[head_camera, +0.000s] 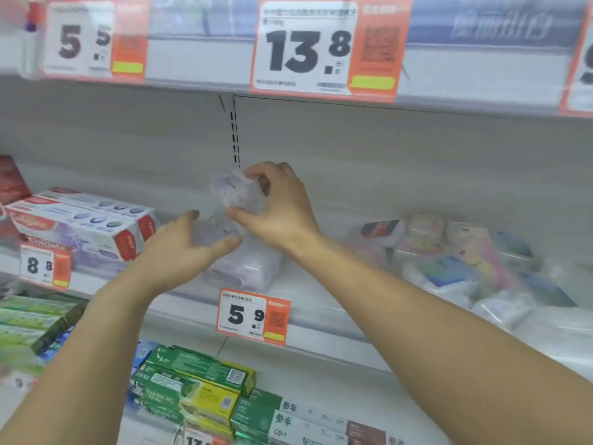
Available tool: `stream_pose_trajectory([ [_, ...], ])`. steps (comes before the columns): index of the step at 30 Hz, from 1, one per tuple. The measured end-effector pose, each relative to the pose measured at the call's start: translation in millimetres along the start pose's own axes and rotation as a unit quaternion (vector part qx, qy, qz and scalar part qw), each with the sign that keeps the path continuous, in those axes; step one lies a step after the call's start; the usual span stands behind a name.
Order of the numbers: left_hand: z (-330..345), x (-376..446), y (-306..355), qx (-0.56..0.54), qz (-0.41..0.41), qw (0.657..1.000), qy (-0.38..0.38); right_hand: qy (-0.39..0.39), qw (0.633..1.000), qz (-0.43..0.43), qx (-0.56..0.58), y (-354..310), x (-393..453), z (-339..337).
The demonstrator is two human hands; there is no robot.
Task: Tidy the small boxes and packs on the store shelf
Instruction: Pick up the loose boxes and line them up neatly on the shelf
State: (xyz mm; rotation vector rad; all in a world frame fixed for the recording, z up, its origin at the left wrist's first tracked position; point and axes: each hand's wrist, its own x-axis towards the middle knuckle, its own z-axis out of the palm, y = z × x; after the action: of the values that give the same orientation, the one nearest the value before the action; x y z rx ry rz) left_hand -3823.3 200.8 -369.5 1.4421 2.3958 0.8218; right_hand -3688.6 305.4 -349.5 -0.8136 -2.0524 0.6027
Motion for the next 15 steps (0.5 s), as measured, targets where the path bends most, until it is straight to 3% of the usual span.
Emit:
stream_pose_trajectory([
  [2, 1, -4, -1, -0.027, 0.010, 0.999, 0.027, -0.024, 0.994, -0.086, -0.067, 0, 3, 8],
  [5, 4, -6, -2, -0.031, 0.031, 0.998, 0.053, -0.120, 0.975, -0.131, -0.131, -1, 1, 12],
  [9, -9, -7, 9, 0.027, 0.057, 0.992, 0.109, -0.059, 0.989, -0.127, -0.043, -4, -13, -14],
  [12, -8, -11, 47, 0.007, 0.137, 0.970, 0.202, -0.064, 0.985, -0.072, -0.143, 7, -28, -72],
  [15, 19, -21, 99, -0.030, 0.221, 0.962, 0.156, -0.150, 0.930, 0.080, -0.325, 24, -55, -143],
])
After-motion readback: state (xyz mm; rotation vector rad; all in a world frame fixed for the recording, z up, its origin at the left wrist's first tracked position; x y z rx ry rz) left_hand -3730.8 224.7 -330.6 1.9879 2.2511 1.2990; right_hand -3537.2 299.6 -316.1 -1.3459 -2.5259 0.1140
